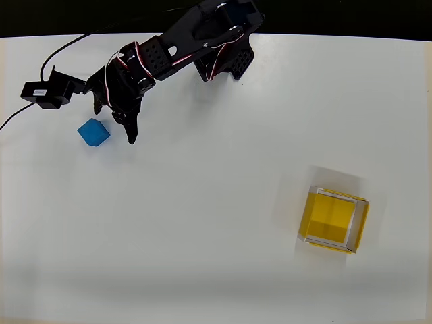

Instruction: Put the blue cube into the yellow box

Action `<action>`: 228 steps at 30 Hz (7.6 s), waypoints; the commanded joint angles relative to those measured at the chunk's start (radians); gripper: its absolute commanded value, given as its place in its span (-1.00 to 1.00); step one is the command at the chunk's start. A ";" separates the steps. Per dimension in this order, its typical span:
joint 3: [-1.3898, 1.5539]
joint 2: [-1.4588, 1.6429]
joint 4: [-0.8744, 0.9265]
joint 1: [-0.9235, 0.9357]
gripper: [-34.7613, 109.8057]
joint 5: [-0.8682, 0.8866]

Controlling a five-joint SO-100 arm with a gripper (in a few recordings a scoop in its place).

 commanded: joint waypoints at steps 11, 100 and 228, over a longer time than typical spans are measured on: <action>-0.143 -0.166 -0.198 0.061 0.26 0.029; -0.035 0.262 -0.923 -1.060 -0.28 0.364; 0.864 1.175 0.153 -1.019 -0.52 0.219</action>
